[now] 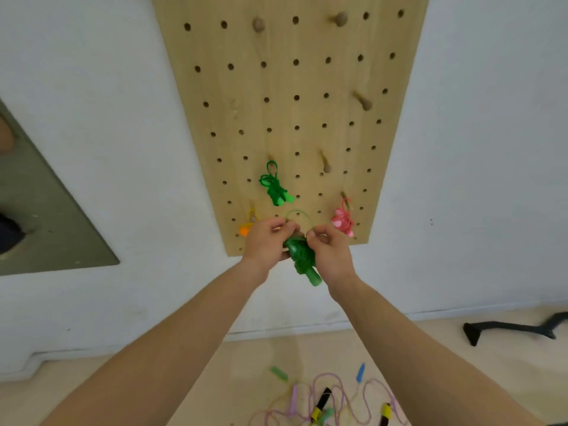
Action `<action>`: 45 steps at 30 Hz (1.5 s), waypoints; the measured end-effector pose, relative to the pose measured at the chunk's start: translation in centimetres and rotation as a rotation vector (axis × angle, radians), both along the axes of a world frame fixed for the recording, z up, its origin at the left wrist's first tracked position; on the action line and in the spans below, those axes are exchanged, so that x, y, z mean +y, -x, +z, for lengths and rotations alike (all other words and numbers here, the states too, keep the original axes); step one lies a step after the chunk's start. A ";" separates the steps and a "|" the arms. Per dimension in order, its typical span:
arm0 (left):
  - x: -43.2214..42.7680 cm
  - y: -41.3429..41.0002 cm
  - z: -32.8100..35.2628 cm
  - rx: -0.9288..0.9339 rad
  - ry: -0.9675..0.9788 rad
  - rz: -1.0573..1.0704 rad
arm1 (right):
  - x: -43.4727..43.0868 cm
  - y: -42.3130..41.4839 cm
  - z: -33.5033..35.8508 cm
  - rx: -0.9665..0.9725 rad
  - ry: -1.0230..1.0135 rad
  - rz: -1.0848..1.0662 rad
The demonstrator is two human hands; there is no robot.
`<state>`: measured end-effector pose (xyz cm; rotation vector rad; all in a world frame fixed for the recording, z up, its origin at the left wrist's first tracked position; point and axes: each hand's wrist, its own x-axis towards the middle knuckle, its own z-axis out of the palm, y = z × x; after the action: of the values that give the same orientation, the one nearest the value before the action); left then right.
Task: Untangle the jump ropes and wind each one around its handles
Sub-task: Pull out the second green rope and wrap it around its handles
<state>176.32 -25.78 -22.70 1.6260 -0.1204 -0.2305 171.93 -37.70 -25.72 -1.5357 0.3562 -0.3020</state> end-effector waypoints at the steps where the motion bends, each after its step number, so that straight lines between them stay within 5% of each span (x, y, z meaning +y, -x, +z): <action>1: -0.8 -0.6 0.4 0.002 0.006 0.000 | -0.7 -0.5 0.5 -0.010 0.003 -0.025; 21: -18.2 -19.6 -4.6 0.102 0.074 0.435 | -13.8 -20.8 -2.7 0.060 0.057 -0.160; 32: -18.1 -25.3 -4.3 0.074 0.008 0.291 | -16.2 -26.2 -1.8 0.083 0.208 0.006; 45: -16.6 -25.6 -3.9 -0.162 -0.468 0.174 | -17.5 -26.7 -1.0 0.206 0.521 0.089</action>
<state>201.91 -42.39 -26.62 2.1086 -0.0489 0.0122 198.65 -55.19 -26.75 -2.0975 0.3878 -0.1719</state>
